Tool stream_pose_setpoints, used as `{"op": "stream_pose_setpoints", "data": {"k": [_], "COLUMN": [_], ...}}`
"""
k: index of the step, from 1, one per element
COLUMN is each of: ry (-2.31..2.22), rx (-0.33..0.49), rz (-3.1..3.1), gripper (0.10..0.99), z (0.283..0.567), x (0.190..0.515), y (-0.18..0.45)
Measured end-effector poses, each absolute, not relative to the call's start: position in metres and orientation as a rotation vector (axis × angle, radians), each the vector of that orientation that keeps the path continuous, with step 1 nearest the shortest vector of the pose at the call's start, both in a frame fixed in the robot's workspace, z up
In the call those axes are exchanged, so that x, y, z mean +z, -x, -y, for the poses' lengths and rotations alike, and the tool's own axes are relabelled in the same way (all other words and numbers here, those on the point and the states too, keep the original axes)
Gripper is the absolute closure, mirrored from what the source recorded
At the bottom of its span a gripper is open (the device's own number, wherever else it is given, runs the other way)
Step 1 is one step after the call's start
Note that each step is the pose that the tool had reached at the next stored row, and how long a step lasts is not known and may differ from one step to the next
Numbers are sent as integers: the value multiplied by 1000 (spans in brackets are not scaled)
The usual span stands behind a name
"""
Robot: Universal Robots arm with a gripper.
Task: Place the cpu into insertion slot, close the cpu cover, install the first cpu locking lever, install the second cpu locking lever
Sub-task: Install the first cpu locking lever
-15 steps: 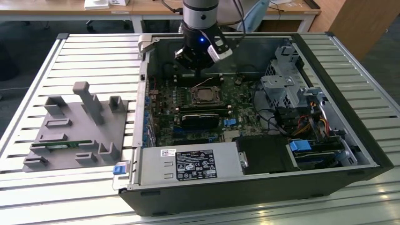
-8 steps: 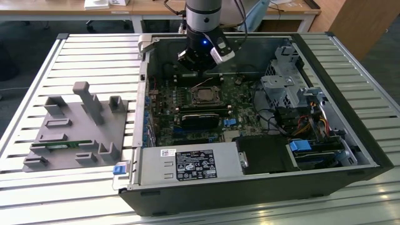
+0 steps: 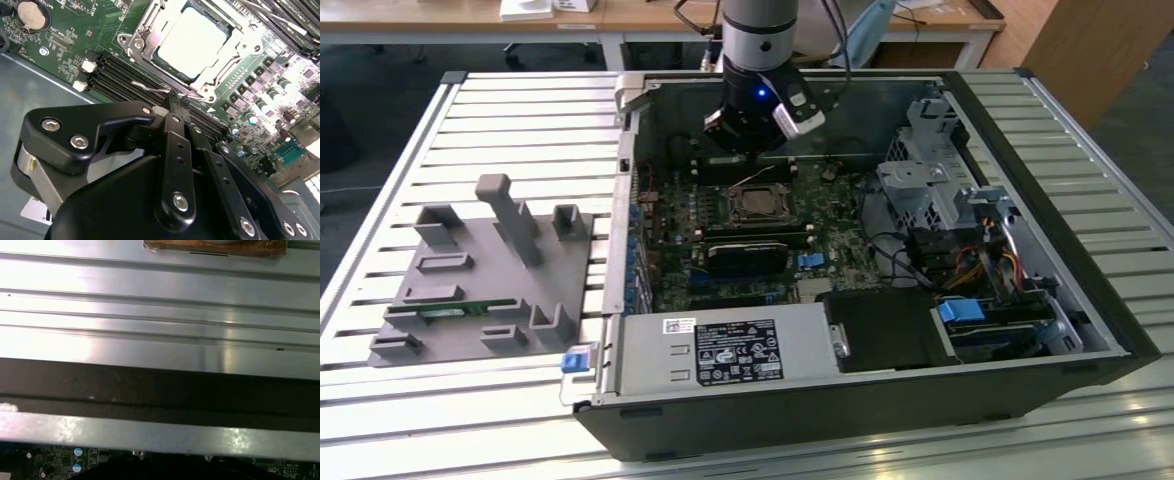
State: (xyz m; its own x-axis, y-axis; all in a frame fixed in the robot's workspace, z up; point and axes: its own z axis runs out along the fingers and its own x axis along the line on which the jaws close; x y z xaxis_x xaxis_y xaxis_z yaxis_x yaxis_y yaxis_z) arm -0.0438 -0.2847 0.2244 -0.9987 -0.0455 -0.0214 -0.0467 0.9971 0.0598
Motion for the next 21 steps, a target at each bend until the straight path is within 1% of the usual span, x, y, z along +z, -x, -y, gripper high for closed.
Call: {"op": "stream_pose_setpoints", "data": {"k": [21], "ry": [72], "rx": [94], "rz": [-3120], "gripper": [980], "z": [284], "x": [222], "y": [27]}}
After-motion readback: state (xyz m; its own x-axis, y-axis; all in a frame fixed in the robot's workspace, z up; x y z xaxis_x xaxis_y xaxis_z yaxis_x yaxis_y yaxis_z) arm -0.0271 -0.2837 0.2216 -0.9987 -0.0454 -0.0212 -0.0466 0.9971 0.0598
